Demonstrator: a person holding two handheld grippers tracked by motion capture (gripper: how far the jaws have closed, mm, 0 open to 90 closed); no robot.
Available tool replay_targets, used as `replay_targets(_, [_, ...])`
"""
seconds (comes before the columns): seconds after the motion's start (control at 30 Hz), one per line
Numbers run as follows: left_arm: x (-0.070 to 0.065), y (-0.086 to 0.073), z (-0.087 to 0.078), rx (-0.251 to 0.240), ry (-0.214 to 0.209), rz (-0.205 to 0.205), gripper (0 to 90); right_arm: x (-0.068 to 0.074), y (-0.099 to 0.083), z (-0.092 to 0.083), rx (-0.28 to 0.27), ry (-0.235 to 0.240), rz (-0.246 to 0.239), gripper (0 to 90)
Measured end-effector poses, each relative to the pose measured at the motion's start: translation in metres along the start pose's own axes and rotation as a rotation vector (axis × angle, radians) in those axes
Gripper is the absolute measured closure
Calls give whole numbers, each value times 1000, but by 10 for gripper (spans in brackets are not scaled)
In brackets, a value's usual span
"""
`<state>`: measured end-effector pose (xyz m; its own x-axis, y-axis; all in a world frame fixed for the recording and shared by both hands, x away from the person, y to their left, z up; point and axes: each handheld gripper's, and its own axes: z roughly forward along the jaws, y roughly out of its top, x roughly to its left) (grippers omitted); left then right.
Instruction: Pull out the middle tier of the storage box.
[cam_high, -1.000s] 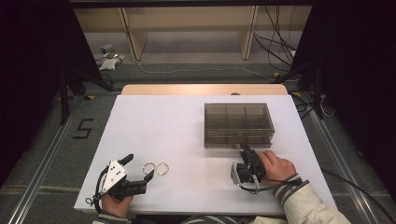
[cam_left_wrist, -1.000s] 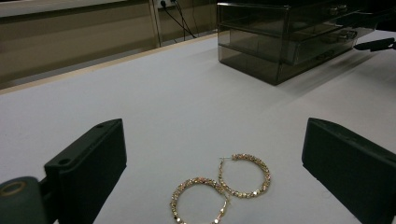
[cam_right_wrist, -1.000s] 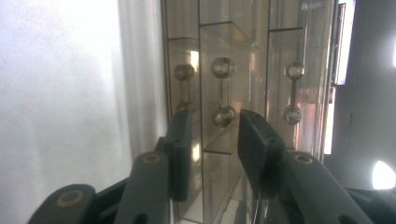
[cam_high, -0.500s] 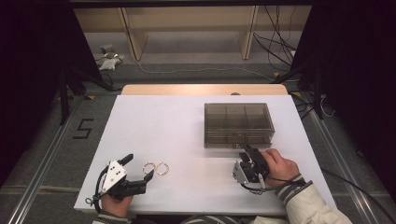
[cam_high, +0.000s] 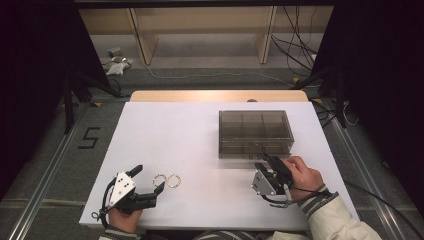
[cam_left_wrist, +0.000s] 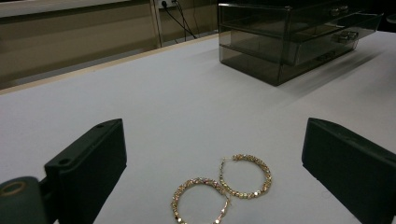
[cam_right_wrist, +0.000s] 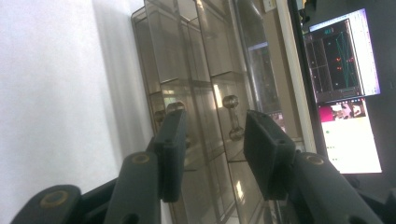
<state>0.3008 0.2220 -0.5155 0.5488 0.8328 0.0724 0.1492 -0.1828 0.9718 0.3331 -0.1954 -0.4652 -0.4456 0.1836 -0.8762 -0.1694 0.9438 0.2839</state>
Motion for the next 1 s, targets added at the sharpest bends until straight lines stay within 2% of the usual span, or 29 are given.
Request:
replay_targets(0.17, [-1, 0, -1, -6, 4, -2, 62, -2, 0, 1, -3, 19, 11, 571])
replay_targets(0.2, [-1, 0, -1, -8, 5, -4, 62, -5, -1, 3, 1, 48, 42, 531])
replay_targets(0.23, [-1, 0, -1, -8, 5, -4, 62, -5, -1, 3, 1, 48, 42, 531])
replay_targets(0.27, [-1, 0, -1, -10, 6, -7, 62, -9, -2, 3, -6, 84, 66, 516])
replay_targets(0.3, [-1, 0, 0, -9, 6, -6, 62, -9, -2, 3, -6, 84, 66, 516])
replay_targets(0.37, [-1, 0, 0, -9, 7, -5, 62, -15, -4, 3, -22, 139, 111, 490])
replay_targets(0.6, [0, 1, -1, -14, 13, -3, 62, -27, -8, 5, -56, 232, 152, 485])
replay_targets(0.7, [0, 0, 0, -11, 11, 0, 62, -33, -11, 7, -79, 294, 183, 499])
replay_targets(0.77, [0, 0, 0, -8, 12, 1, 62, -36, -12, 9, -83, 322, 200, 517])
replay_targets(0.8, [0, 0, 0, -8, 11, 1, 62, -40, -13, 11, -82, 357, 220, 534])
replay_targets(0.83, [0, 0, 0, -9, 13, 0, 62, -40, -13, 11, -82, 357, 220, 534])
replay_targets(0.87, [0, 0, -1, -9, 14, 3, 61, -44, -15, 14, -78, 385, 224, 536])
replay_targets(0.97, [1, 0, -1, -8, 12, 3, 61, -48, -16, 17, -84, 408, 238, 542])
replay_targets(1.0, [0, 0, 0, -8, 11, 1, 61, -51, -18, 21, -80, 437, 248, 544])
